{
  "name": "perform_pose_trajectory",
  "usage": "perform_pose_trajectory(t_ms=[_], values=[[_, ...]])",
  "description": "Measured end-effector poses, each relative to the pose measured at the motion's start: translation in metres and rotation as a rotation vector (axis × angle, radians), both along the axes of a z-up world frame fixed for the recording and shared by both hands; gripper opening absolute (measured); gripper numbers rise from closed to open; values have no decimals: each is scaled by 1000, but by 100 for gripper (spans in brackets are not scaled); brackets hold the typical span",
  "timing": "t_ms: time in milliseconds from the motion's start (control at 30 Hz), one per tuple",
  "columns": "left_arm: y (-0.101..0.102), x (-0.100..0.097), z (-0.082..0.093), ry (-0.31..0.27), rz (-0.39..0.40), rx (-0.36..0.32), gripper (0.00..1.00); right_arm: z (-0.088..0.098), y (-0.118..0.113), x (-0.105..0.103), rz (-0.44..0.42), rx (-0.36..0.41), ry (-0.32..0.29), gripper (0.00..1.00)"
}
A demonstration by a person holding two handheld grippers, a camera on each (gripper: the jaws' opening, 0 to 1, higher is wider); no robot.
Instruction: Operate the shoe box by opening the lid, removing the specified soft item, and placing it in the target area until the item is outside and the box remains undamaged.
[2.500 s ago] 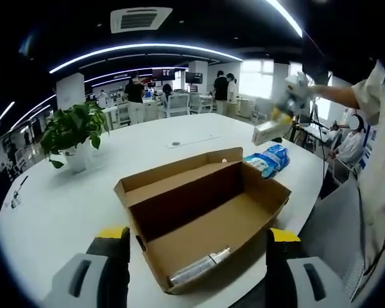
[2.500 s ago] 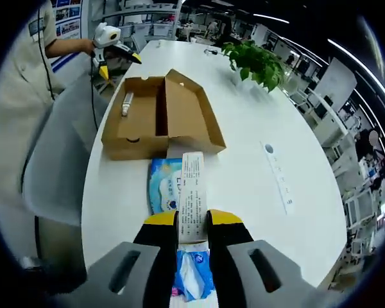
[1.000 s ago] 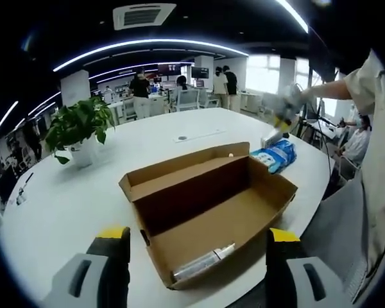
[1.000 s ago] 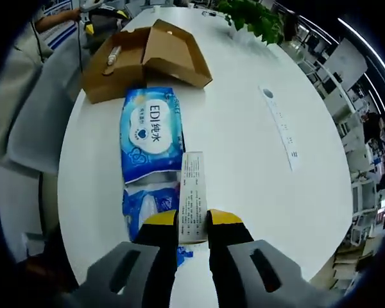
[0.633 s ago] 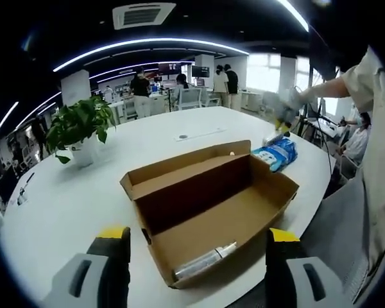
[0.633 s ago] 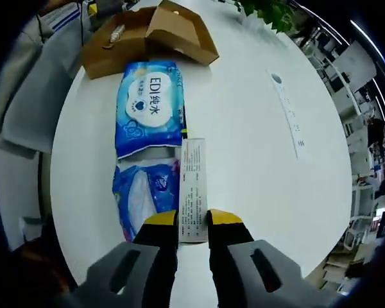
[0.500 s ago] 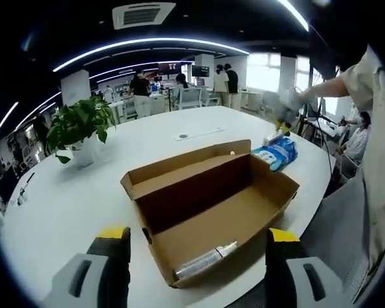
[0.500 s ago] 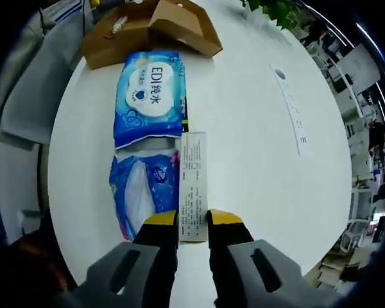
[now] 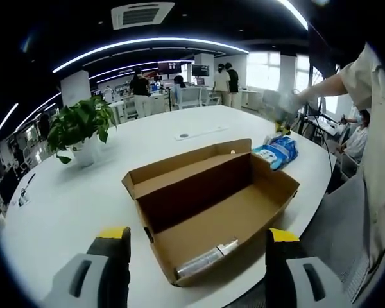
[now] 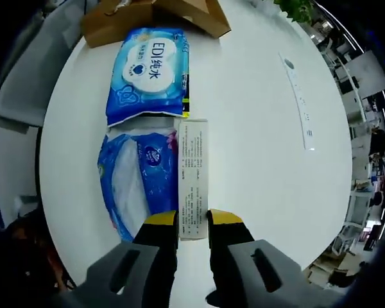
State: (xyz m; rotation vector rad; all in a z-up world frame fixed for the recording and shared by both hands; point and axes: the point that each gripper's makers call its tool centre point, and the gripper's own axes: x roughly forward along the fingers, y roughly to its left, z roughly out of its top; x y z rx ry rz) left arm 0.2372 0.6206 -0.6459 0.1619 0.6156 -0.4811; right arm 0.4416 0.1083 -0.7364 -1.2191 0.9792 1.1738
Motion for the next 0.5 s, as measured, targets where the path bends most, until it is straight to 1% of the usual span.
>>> perform_pose_trajectory(t_ms=[233, 400, 467, 500], values=[[-2, 1, 0, -3, -2, -3, 89, -3, -3, 6, -1, -6, -13, 16], [-3, 1, 0, -6, -6, -2, 89, -4, -4, 14, -9, -9, -47, 16], [-2, 2, 0, -5, -5, -4, 88, -5, -5, 16, -25, -3, -55, 16], [-2, 2, -1, -4, -6, -3, 88, -4, -3, 15, -46, 11, -57, 17]])
